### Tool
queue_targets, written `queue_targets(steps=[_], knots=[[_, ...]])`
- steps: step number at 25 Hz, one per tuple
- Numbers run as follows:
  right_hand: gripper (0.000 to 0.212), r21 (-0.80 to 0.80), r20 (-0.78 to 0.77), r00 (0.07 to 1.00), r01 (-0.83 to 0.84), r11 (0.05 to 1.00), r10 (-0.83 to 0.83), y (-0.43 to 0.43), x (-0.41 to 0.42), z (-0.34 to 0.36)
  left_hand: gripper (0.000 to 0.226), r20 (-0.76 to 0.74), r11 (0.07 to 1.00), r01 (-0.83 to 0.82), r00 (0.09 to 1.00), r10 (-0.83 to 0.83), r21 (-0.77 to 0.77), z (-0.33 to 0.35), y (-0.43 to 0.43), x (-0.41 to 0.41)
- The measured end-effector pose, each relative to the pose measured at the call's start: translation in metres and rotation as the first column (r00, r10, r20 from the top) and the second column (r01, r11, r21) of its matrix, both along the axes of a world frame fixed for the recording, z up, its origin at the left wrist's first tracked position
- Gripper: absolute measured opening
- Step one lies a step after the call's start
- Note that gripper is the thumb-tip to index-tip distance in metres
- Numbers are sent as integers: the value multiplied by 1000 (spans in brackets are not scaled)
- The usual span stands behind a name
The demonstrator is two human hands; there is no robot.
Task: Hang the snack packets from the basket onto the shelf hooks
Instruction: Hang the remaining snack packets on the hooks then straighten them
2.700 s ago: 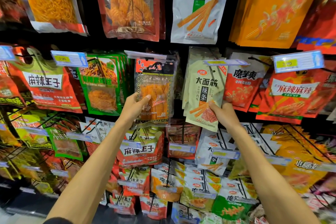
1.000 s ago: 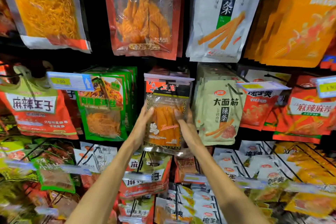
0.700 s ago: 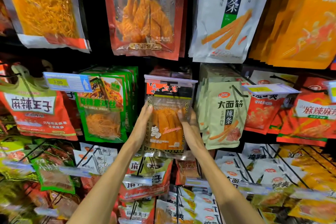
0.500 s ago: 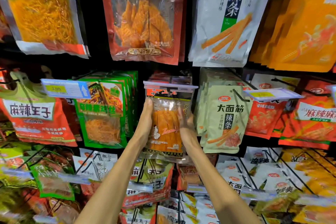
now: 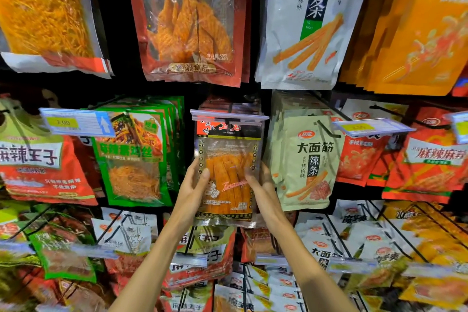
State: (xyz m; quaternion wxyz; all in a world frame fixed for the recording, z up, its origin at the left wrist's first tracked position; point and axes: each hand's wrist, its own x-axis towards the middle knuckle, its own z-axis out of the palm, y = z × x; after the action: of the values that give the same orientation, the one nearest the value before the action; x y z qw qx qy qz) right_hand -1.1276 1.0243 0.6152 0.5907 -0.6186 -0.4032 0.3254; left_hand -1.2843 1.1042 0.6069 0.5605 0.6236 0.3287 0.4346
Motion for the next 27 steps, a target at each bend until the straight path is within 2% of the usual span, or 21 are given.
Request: queue_targets(steps=[2,6,12,16,19,24,27], knots=[[103,-7,60,998,-27,1000,27,-3,1,-10,77,-41,999,20,999,-18,44,-1,-6,-3],[90,-33,139,989,-42,999,46,0,-2,-9,74,-53,999,-20,998,22,41,3,-6,0],[96,-66,166,985,-28,997,39,5,-1,-11,73,-78,998,-35,996,38,46,9,-10,2],[86,-59,163,985,-45,997,54,4,4,-9,72,-101,999,-12,995,17,49,13,-14,-2],[91,-90,224,974,-21,996,41,1,6,-7,78,-207,993,18,978,6,114,16,-11,-8],[103,-172,418,907,22,985,53,-9,9,6,83,-548,944,133,834,57,301,32,-8,-28],[88,-210,595,797,30,977,104,-20,7,18,84,-733,862,222,642,223,456,39,-8,-40]])
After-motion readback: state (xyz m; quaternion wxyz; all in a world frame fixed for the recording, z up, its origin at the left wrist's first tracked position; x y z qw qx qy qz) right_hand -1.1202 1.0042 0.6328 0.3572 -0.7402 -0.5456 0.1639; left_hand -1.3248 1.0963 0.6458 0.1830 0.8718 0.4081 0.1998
